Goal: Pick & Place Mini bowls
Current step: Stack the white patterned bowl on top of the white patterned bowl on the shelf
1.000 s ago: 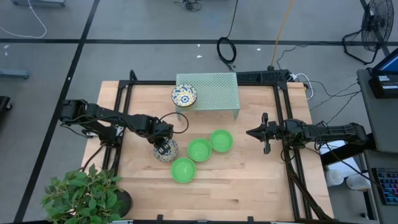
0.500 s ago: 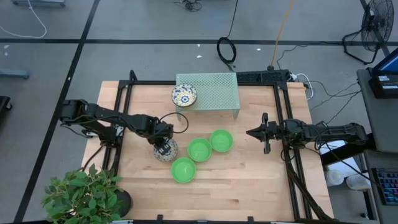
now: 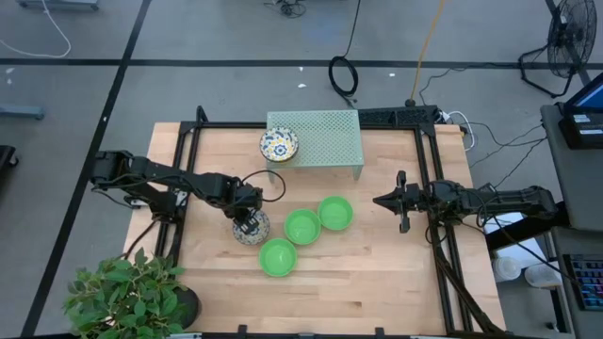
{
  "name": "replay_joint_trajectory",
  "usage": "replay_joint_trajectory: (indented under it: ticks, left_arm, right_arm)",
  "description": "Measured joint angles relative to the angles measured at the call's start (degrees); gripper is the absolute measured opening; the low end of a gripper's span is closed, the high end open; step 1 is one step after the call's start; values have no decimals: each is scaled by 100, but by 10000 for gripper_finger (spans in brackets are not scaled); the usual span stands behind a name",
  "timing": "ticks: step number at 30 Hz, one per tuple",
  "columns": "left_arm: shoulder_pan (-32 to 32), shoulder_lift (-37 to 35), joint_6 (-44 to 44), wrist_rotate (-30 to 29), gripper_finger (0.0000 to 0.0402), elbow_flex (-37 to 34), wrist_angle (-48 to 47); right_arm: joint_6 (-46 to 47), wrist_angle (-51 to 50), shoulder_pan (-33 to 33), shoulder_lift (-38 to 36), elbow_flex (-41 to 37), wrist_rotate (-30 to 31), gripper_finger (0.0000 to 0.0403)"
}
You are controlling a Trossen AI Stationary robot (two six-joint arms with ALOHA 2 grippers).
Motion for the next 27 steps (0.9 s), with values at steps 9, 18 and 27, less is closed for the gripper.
replay_joint_trajectory:
  ticks: [9,18,27]
  left_arm:
    - [1,0,0,-15,97,0,0]
    - [2,0,73,27,73,0,-19]
    - [7,-134,168,95,11,56,-24]
  right_arm:
    - [2,2,-1,0,0,-1,0]
    - [2,0,1,0,0,0,0]
    - [2,2,1,0,0,-1,0]
